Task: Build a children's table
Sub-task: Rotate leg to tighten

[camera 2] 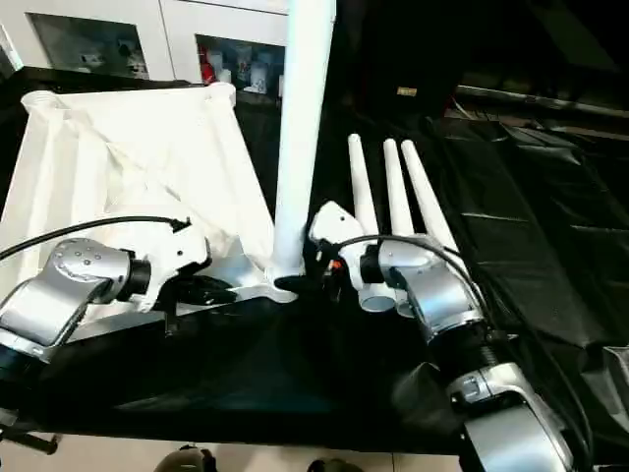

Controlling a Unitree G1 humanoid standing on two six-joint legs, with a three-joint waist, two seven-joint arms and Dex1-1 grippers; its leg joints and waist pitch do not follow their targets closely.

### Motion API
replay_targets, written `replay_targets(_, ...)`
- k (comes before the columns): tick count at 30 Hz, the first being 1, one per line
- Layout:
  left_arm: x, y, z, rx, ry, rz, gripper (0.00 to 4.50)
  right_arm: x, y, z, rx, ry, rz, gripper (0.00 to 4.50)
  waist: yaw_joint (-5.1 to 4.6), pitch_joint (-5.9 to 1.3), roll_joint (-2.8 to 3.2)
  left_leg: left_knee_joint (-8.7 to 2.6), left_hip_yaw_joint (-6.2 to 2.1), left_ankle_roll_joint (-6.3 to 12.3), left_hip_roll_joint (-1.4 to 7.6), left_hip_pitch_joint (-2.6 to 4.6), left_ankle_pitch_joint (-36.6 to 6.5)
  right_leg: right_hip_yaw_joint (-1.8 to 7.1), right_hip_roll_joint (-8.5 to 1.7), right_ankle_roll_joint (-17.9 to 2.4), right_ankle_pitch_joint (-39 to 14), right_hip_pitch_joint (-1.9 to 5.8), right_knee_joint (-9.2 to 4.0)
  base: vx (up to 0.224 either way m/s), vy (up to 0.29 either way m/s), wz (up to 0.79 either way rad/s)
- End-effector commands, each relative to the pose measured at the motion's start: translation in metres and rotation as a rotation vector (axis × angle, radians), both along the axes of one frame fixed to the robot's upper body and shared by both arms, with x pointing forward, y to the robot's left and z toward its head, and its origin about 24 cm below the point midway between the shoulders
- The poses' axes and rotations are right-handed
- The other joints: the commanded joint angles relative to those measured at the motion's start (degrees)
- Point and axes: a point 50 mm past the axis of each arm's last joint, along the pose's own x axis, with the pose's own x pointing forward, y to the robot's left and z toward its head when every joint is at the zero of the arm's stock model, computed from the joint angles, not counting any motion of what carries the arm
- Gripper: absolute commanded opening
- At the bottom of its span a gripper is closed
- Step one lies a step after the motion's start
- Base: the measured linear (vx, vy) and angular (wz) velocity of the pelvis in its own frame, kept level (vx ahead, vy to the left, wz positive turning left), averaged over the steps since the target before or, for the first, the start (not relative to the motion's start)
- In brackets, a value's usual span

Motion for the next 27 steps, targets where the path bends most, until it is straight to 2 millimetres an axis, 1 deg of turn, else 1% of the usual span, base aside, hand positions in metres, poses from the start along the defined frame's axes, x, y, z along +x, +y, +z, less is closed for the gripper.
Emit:
replay_targets(1, -0.006, -0.012, 0.004, -0.019, -0.004, -0.086, 0.0, -0.002, -0.001, -0.004, 0.0, 0.014, 0.001, 2.9, -0.13, -4.24, 0.68, -3.37, -0.4, 2.95, 2.36, 1.06, -4.75, 3.13, -4.74, -14.04, -1.68, 3.29, -2.88, 0.0, 0.0, 0.0)
replay_targets(4, -0.005, -0.012, 0.003, -0.019, -0.005, -0.087, 0.0, -0.002, 0.001, -0.007, -0.002, 0.022, 0.0, 2.78, -0.16, -4.2, 0.71, -3.36, -0.4, 2.88, 2.35, 1.07, -4.87, 3.14, -4.72, -14.05, -1.78, 3.24, -2.89, 0.0, 0.0, 0.0)
replay_targets(5, -0.005, -0.013, 0.003, -0.019, -0.005, -0.086, 0.0, -0.002, 0.001, -0.007, -0.002, 0.023, -0.001, 2.75, -0.14, -4.16, 0.82, -3.38, -0.43, 2.85, 2.36, 1.06, -4.9, 3.14, -4.75, -14.08, -1.76, 3.24, -2.87, 0.0, 0.0, 0.0)
replay_targets(7, -0.005, -0.013, 0.003, -0.019, -0.006, -0.085, 0.0, -0.002, 0.001, -0.008, 0.001, 0.027, -0.008, 2.72, -0.21, -4.17, 0.69, -3.37, -0.44, 2.79, 2.33, 1.03, -5.06, 3.13, -4.72, -14.01, -1.96, 3.26, -2.88, 0.0, 0.0, 0.0)
replay_targets(11, -0.003, -0.013, 0.003, -0.021, -0.01, -0.064, 0.0, 0.001, 0.001, -0.013, 0.025, 0.045, -0.071, 2.72, -0.31, -4.08, 0.7, -3.38, -0.44, 2.61, 2.32, 1.01, -5.48, 3.17, -4.77, -13.92, -2.75, 3.21, -2.97, 0.0, 0.0, 0.0)
replay_targets(12, -0.003, -0.013, 0.003, -0.021, -0.011, -0.057, 0.0, 0.002, 0.001, -0.013, 0.029, 0.047, -0.087, 2.72, -0.39, -4.0, 0.74, -3.45, -0.47, 2.35, 2.35, 1.0, -6.21, 3.16, -4.81, -13.86, -3.87, 3.17, -3.11, 0.0, 0.0, 0.0)
replay_targets(14, 0.001, -0.013, 0.003, -0.016, -0.026, -0.012, 0.0, 0.006, 0.001, -0.018, 0.046, 0.053, -0.177, 2.72, -0.54, -3.78, 0.72, -3.56, -0.48, 1.65, 2.36, 1.01, -7.71, 3.21, -4.88, -13.47, -6.56, 3.05, -3.43, 0.0, 0.0, 0.0)
replay_targets(15, 0.005, -0.014, 0.002, -0.015, -0.042, 0.032, 0.0, 0.009, 0.002, -0.021, 0.054, 0.057, -0.235, 2.72, -0.64, -3.69, 0.7, -3.68, -0.54, 0.87, 2.36, 1.1, -8.96, 3.22, -4.91, -12.89, -9.17, 2.99, -3.65, 0.0, 0.0, 0.0)
replay_targets(16, 0.011, -0.015, 0.002, -0.017, -0.061, 0.087, 0.0, 0.012, 0.003, -0.024, 0.065, 0.063, -0.303, 2.72, -0.8, -3.47, 0.71, -3.81, -0.56, 0.0, 2.29, 1.18, -10.51, 3.26, -4.95, -12.18, -12.44, 2.81, -4.07, 0.0, 0.0, 0.0)
replay_targets(17, 0.02, -0.018, 0.001, -0.025, -0.094, 0.182, 0.0, 0.017, 0.007, -0.03, 0.082, 0.077, -0.415, 2.72, -0.73, -3.55, 0.72, -3.81, -0.62, -0.4, 2.27, 1.31, -11.14, 3.23, -5.0, -11.71, -13.97, 2.84, -4.21, 0.0, 0.0, 0.0)
replay_targets(18, 0.02, -0.018, 0.001, -0.025, -0.094, 0.182, 0.0, 0.017, 0.007, -0.03, 0.083, 0.077, -0.416, 2.72, -0.87, -3.54, 0.68, -3.87, -0.68, -1.0, 2.23, 1.21, -11.38, 3.31, -5.1, -11.18, -15.45, 2.84, -4.31, 0.0, 0.0, 0.0)
replay_targets(19, 0.026, -0.022, 0.0, -0.029, -0.113, 0.246, 0.0, 0.02, 0.011, -0.034, 0.095, 0.09, -0.51, 2.72, -0.88, -3.64, 0.73, -3.9, -0.77, -1.24, 2.27, 1.25, -11.31, 3.3, -5.16, -10.51, -16.16, 2.86, -4.41, 0.0, 0.0, 0.0)
replay_targets(20, 0.03, -0.028, -0.002, -0.03, -0.117, 0.299, 0.0, 0.024, 0.016, -0.038, 0.105, 0.111, -0.613, 2.72, -0.93, -3.62, 0.92, -3.86, -0.78, -1.29, 2.15, 1.16, -11.35, 3.29, -5.06, -10.33, -16.13, 2.79, -4.41, 0.0, 0.0, 0.0)
replay_targets(21, 0.033, -0.033, -0.004, -0.03, -0.118, 0.336, 0.0, 0.027, 0.02, -0.042, 0.109, 0.131, -0.69, 2.72, -1.39, -3.53, 0.86, -3.99, -0.83, -1.91, 2.19, 1.18, -12.34, 3.29, -5.01, -10.4, -17.15, 2.57, -4.5, 0.0, 0.0, 0.0)
replay_targets(22, 0.033, -0.041, -0.006, -0.03, -0.113, 0.351, 0.0, 0.029, 0.026, -0.044, 0.122, 0.152, -0.757, 2.72, -1.41, -3.65, 0.99, -3.94, -0.9, -2.23, 2.09, 1.32, -12.76, 3.23, -5.03, -9.85, -17.95, 2.58, -4.63, 0.0, 0.0, 0.0)
replay_targets(23, 0.033, -0.046, -0.008, -0.031, -0.11, 0.356, 0.0, 0.03, 0.03, -0.045, 0.129, 0.165, -0.794, 2.72, -1.58, -3.65, 0.89, -3.97, -0.95, -2.23, 2.13, 1.25, -12.78, 3.23, -5.1, -9.87, -17.71, 2.6, -4.58, 0.0, 0.0, 0.0)
replay_targets(24, 0.033, -0.053, -0.009, -0.032, -0.109, 0.355, 0.0, 0.031, 0.036, -0.045, 0.141, 0.177, -0.821, 2.72, -1.82, -3.61, 1.08, -4.01, -1.0, -2.22, 2.14, 1.12, -13.44, 3.26, -5.15, -9.64, -17.8, 2.49, -4.67, 0.0, 0.0, 0.0)
replay_targets(25, 0.032, -0.064, -0.011, -0.031, -0.11, 0.356, 0.0, 0.032, 0.046, -0.044, 0.15, 0.189, -0.849, 2.72, -1.91, -3.7, 1.03, -3.98, -1.0, -2.11, 2.1, 1.14, -13.35, 3.19, -4.98, -9.35, -16.93, 2.53, -4.61, 0.0, 0.0, 0.0)
replay_targets(26, 0.032, -0.068, -0.012, -0.03, -0.112, 0.355, 0.0, 0.032, 0.05, -0.044, 0.152, 0.191, -0.854, 2.72, -1.97, -3.66, 1.05, -3.97, -1.0, -1.94, 2.11, 1.13, -13.29, 3.17, -4.88, -9.23, -16.01, 2.45, -4.56, 0.0, 0.0, 0.0)
replay_targets(27, 0.032, -0.068, -0.012, -0.03, -0.112, 0.355, 0.0, 0.032, 0.051, -0.044, 0.152, 0.191, -0.855, 2.72, -2.0, -3.65, 1.03, -4.01, -0.99, -1.83, 2.07, 1.04, -13.28, 3.14, -4.84, -9.14, -15.71, 2.53, -4.54, 0.0, 0.0, 0.0)
